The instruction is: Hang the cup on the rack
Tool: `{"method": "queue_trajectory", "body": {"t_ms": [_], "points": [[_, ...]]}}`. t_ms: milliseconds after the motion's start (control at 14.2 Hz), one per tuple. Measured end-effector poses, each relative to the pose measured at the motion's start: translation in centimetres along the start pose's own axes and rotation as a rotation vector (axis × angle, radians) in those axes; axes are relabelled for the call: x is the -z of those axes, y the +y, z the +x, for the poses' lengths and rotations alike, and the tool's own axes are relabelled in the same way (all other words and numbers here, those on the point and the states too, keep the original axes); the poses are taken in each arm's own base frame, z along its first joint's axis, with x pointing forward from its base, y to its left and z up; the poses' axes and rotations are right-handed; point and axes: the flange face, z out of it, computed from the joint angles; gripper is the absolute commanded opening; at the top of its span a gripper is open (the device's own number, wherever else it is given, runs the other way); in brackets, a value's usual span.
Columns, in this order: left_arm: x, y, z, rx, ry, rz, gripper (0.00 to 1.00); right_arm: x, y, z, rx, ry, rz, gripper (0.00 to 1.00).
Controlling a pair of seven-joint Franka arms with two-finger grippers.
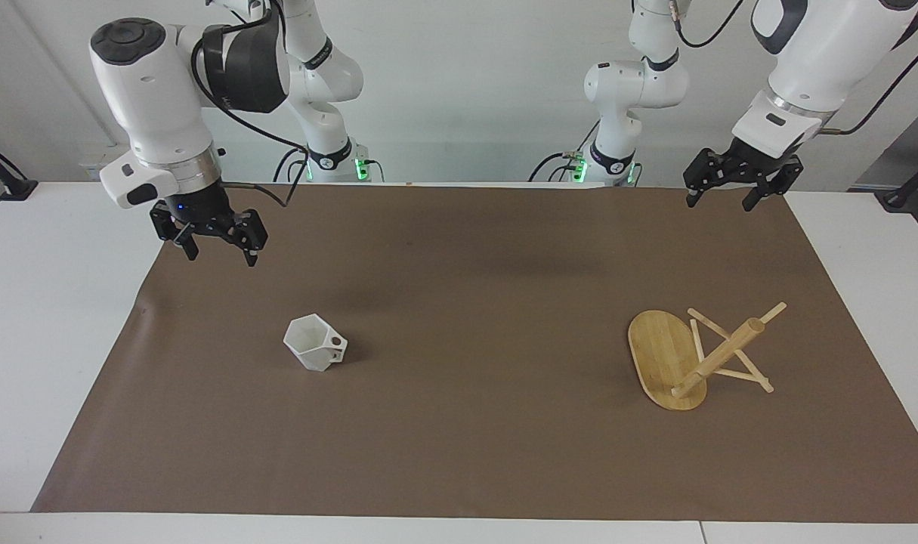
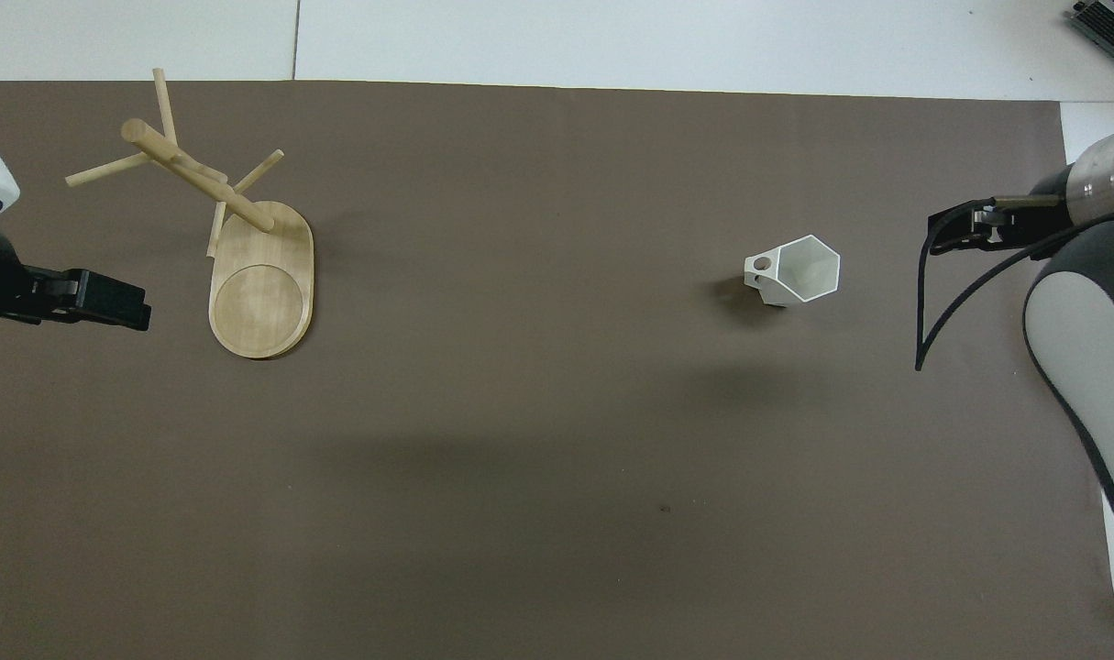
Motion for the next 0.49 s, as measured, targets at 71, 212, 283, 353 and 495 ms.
{"method": "queue_trajectory", "body": {"t_ms": [71,212,283,353,495], "points": [[0.00,0.00,0.00,0.000,0.000,0.000,1.00,-0.02,-0.04,-0.06,-0.001,-0.004,0.004,1.00],[0.00,0.00,0.00,0.000,0.000,0.000,1.00,-0.06,-0.04,-0.15,-0.001,-0.012,0.005,1.00],[0.00,0.00,0.00,0.000,0.000,0.000,1.00,-0.06,-0.04,-0.17,-0.001,-0.013,0.005,1.00],[0.00,0.00,0.00,0.000,0.000,0.000,1.00,-0.06,-0.04,-0.18,-0.001,-0.014,0.005,1.00],[0.00,0.00,0.00,0.000,0.000,0.000,1.00,-0.06,-0.04,-0.18,-0.001,-0.014,0.005,1.00]]}}
